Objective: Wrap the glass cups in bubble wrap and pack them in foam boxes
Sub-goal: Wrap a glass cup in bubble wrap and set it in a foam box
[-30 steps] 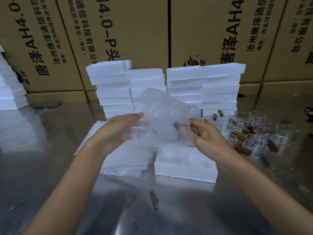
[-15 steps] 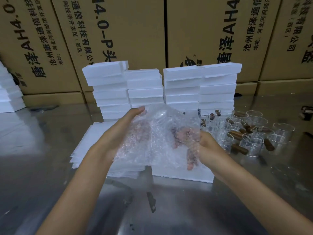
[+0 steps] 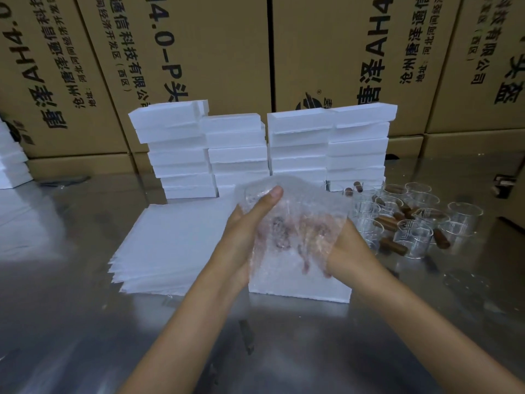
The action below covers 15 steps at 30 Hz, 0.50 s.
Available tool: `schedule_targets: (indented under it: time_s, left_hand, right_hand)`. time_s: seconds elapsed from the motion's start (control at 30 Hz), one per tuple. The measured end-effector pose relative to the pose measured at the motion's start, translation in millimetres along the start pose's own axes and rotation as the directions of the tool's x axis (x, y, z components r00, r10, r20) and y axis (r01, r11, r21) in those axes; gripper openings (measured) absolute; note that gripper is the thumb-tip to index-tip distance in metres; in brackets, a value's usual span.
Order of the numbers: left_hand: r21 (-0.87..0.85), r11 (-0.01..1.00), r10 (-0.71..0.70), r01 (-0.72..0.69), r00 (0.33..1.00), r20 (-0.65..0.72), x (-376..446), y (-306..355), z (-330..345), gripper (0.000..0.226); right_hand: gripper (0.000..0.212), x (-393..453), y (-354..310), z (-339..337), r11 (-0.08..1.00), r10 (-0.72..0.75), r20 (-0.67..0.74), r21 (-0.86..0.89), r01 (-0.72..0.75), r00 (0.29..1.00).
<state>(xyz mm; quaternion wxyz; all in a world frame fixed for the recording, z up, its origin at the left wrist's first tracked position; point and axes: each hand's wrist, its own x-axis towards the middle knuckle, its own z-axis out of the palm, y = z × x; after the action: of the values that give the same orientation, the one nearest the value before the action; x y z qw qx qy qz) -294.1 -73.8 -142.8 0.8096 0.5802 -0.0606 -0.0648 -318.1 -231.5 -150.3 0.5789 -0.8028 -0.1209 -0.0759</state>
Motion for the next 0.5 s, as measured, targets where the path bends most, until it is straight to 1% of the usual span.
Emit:
schedule_targets:
  time_s: [0.03, 0.07, 0.1, 0.13, 0.17, 0.2, 0.23, 0.27, 0.3, 0.33, 0.37, 0.4, 0.43, 0.47, 0.5]
  left_hand:
    - [-0.048, 0.999, 0.016, -0.017, 1.000, -0.025, 1.0, 0.9, -1.0, 0.075]
    - [-0.094, 0.995, 0.027, -0.031, 0.999, -0.038, 1.4, 2.0, -2.7, 0.070]
    - [-0.133, 0.990, 0.029, -0.035, 0.999, -0.041, 1.1, 3.2, -5.1, 0.063]
    - [-0.165, 0.986, 0.021, -0.029, 0.999, -0.048, 0.2, 4.8, -7.0, 0.056]
    - [-0.196, 0.980, 0.010, -0.020, 0.998, -0.055, -0.4, 5.7, -8.8, 0.053]
    - [-0.230, 0.973, 0.000, -0.014, 0.998, -0.057, -1.1, 5.7, -10.2, 0.051]
    - [-0.267, 0.964, -0.005, -0.011, 0.998, -0.058, -0.8, 4.7, -10.5, 0.051]
    - [-0.302, 0.953, -0.006, -0.012, 0.998, -0.060, -1.2, 3.8, -9.2, 0.051]
    - [-0.321, 0.947, -0.004, -0.018, 0.998, -0.067, -1.3, 1.5, -7.3, 0.053]
    - [-0.317, 0.948, -0.004, -0.022, 0.997, -0.081, -1.4, -2.0, -4.8, 0.055]
    - [-0.300, 0.954, -0.006, -0.021, 0.996, -0.087, -1.6, -6.7, -2.2, 0.058]
    - [-0.288, 0.958, -0.005, -0.016, 0.997, -0.074, -2.9, -12.0, 0.6, 0.060]
    - [-0.279, 0.960, 0.012, -0.023, 0.999, -0.041, -3.9, -18.6, 2.8, 0.061]
    - [-0.267, 0.962, 0.049, -0.049, 0.999, -0.005, -4.8, -25.5, 3.8, 0.059]
    - [-0.248, 0.965, 0.092, -0.083, 0.996, 0.022, -5.3, -32.2, 3.8, 0.056]
  right_hand:
    - [0.035, -1.8, -0.5, -4.1, 0.997, 0.000, -0.051, 0.079, 0.004, 0.999]
    - [0.031, -2.4, 0.6, -9.5, 0.988, 0.018, -0.140, 0.154, 0.004, 0.990]
    - [0.031, -2.9, 2.8, -15.1, 0.978, 0.046, -0.271, 0.210, 0.012, 0.962]
    - [0.030, -1.8, 5.5, -21.9, 0.966, 0.069, -0.410, 0.255, 0.041, 0.910]
    - [0.025, 0.4, 6.9, -26.9, 0.950, 0.097, -0.514, 0.303, 0.075, 0.852]
    - [0.020, 1.8, 7.0, -29.7, 0.937, 0.149, -0.553, 0.345, 0.062, 0.819]
    - [0.019, 2.6, 6.3, -29.4, 0.925, 0.241, -0.517, 0.379, -0.032, 0.822]
    - [0.019, 1.3, 6.4, -26.6, 0.898, 0.346, -0.400, 0.404, -0.176, 0.849]
    - [0.017, -2.4, 7.0, -22.1, 0.862, 0.425, -0.220, 0.393, -0.319, 0.878]
    - [0.014, -8.3, 11.2, -15.7, 0.842, 0.445, -0.029, 0.352, -0.408, 0.895]
    - [0.016, -16.7, 14.7, -8.3, 0.838, 0.420, 0.130, 0.326, -0.438, 0.898]
    - [0.033, -24.7, 16.7, -2.0, 0.845, 0.383, 0.211, 0.314, -0.433, 0.899]
    - [0.053, -30.7, 19.9, 2.8, 0.851, 0.347, 0.216, 0.338, -0.403, 0.913]
    - [0.060, -31.9, 22.1, 4.8, 0.869, 0.297, 0.153, 0.366, -0.333, 0.943]
    - [0.049, -29.9, 23.3, 6.0, 0.888, 0.249, 0.043, 0.389, -0.246, 0.968]
